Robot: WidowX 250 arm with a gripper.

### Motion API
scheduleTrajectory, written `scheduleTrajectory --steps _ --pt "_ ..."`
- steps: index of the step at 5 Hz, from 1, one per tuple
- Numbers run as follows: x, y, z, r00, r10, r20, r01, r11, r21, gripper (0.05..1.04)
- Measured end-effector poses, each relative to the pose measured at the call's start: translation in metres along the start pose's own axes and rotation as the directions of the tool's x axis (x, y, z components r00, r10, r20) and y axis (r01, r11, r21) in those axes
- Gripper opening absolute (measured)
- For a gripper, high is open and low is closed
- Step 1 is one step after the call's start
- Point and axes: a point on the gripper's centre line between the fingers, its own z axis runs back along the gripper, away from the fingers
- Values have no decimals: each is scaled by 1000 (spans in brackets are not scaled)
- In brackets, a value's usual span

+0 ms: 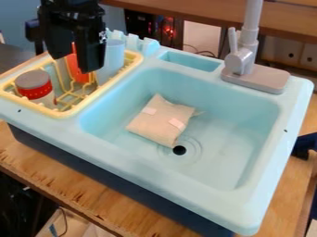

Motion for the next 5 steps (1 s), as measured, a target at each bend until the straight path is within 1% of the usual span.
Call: scheduleTrajectory --steps 1,2,3,4,5 --pt "0 0 -9 1000 5 -25 -6 1000 -11 1000" --pt "19 -22 -20 1000 0 20 0 1000 -30 1000" --pt "36 -49 -27 997 -51 52 55 996 -67 1000" --pt "54 -65 -42 997 -54 52 57 996 -70 1000" --pt "70 -64 -54 998 -33 51 37 997 -61 1000"
